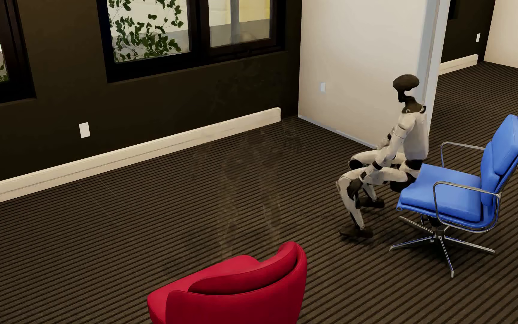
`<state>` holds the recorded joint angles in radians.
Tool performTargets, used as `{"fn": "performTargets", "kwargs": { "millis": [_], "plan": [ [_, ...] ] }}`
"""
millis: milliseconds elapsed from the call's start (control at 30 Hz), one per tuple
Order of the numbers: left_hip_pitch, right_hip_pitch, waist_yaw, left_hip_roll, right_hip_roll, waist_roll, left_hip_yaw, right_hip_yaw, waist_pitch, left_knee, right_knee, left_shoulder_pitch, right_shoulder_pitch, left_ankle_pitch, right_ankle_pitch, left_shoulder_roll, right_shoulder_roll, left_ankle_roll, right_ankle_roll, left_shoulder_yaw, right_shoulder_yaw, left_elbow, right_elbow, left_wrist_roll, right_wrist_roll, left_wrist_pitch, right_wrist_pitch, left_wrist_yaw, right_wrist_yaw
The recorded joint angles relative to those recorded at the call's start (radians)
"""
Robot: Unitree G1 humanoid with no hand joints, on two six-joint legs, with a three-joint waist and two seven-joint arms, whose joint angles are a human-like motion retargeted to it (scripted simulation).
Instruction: Rise from the blue chair
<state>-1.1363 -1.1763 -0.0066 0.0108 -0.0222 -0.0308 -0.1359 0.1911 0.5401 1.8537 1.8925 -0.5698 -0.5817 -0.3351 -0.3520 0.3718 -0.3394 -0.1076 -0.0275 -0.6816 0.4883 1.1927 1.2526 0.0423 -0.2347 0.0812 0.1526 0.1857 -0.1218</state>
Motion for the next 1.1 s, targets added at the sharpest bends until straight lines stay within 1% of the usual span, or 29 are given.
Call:
{"fn": "performTargets", "kwargs": {
  "millis": [100, 367, 400, 600, 633, 800, 867, 900, 933, 1000, 1033, 1067, 1100],
  "plan": [
    [0.0, 0.001, 0.0, -0.002, 0.002, 0.002, 0.001, 0.002, -0.001, 0.002, 0.001, 0.006, 0.005, 0.001, -0.001, 0.002, 0.001, 0.0, -0.001, 0.009, -0.005, 0.024, 0.022, 0.0, 0.004, 0.013, 0.01, -0.022, 0.014],
    [-0.006, -0.006, 0.0, -0.002, 0.006, -0.001, 0.0, 0.001, 0.007, 0.0, -0.001, -0.012, -0.008, 0.0, 0.0, 0.011, -0.005, -0.002, -0.003, 0.008, 0.007, 0.037, 0.021, -0.005, 0.002, 0.01, 0.003, -0.006, -0.005],
    [-0.011, -0.011, 0.0, -0.003, 0.007, 0.0, -0.001, 0.002, 0.008, 0.0, -0.001, -0.014, -0.011, 0.0, -0.001, 0.009, -0.004, -0.003, -0.003, 0.011, 0.006, 0.034, 0.019, -0.008, 0.001, 0.011, 0.004, -0.014, 0.001],
    [-0.056, -0.057, 0.005, -0.002, 0.012, -0.004, -0.006, 0.007, 0.054, 0.001, 0.002, -0.073, -0.056, -0.005, -0.005, 0.009, -0.009, -0.025, 0.0, 0.01, -0.004, 0.048, 0.022, -0.019, 0.012, 0.005, -0.009, 0.004, -0.021],
    [-0.071, -0.071, 0.005, -0.001, 0.012, -0.003, -0.009, 0.008, 0.062, 0.002, 0.003, -0.073, -0.066, -0.009, -0.006, 0.017, -0.011, -0.03, 0.004, 0.006, -0.004, 0.027, 0.022, -0.002, 0.015, 0.001, -0.014, 0.006, -0.024],
    [-0.161, -0.165, 0.005, 0.006, 0.017, -0.007, -0.02, 0.019, 0.113, -0.002, -0.005, -0.157, -0.146, -0.048, -0.026, 0.028, -0.025, -0.065, 0.016, 0.012, 0.003, 0.026, 0.027, -0.003, 0.019, -0.009, -0.025, 0.007, -0.03],
    [-0.18, -0.188, 0.006, 0.002, 0.018, -0.011, -0.021, 0.02, 0.12, -0.024, -0.025, -0.171, -0.158, -0.085, -0.049, 0.033, -0.033, -0.067, 0.014, 0.005, 0.031, 0.016, 0.021, -0.012, 0.031, -0.027, -0.034, 0.022, -0.044],
    [-0.181, -0.19, 0.008, 0.003, 0.02, -0.014, -0.02, 0.019, 0.117, -0.042, -0.045, -0.17, -0.157, -0.104, -0.056, 0.037, -0.038, -0.068, 0.016, 0.001, 0.053, 0.017, 0.016, -0.002, 0.039, -0.027, -0.038, 0.013, -0.043],
    [-0.17, -0.183, 0.009, 0.003, 0.018, -0.017, -0.017, 0.018, 0.112, -0.072, -0.073, -0.173, -0.149, -0.115, -0.061, 0.035, -0.045, -0.071, 0.019, 0.005, 0.077, 0.026, 0.012, -0.018, 0.045, -0.032, -0.043, 0.017, -0.053],
    [-0.111, -0.133, 0.008, 0.01, 0.015, -0.02, -0.005, 0.007, 0.091, -0.164, -0.157, -0.142, -0.125, -0.121, -0.058, 0.034, -0.046, -0.067, 0.015, 0.017, 0.096, 0.03, 0.012, -0.017, 0.039, -0.036, -0.047, 0.032, -0.068],
    [-0.074, -0.091, 0.007, 0.012, 0.013, -0.017, 0.003, -0.002, 0.073, -0.214, -0.21, -0.116, -0.097, -0.118, -0.056, 0.034, -0.046, -0.067, 0.012, 0.023, 0.093, 0.03, 0.002, -0.017, 0.037, -0.033, -0.046, 0.031, -0.069],
    [-0.027, -0.041, 0.007, 0.009, 0.011, -0.014, 0.013, -0.011, 0.054, -0.273, -0.268, -0.09, -0.066, -0.117, -0.057, 0.035, -0.044, -0.058, 0.007, 0.027, 0.08, 0.03, -0.007, -0.014, 0.048, -0.036, -0.056, 0.036, -0.082],
    [0.024, 0.014, 0.007, 0.005, 0.008, -0.011, 0.023, -0.021, 0.032, -0.336, -0.33, -0.061, -0.027, -0.111, -0.055, 0.035, -0.045, -0.048, -0.001, 0.034, 0.067, 0.027, -0.015, -0.006, 0.038, -0.036, -0.057, 0.032, -0.074]
  ]
}}
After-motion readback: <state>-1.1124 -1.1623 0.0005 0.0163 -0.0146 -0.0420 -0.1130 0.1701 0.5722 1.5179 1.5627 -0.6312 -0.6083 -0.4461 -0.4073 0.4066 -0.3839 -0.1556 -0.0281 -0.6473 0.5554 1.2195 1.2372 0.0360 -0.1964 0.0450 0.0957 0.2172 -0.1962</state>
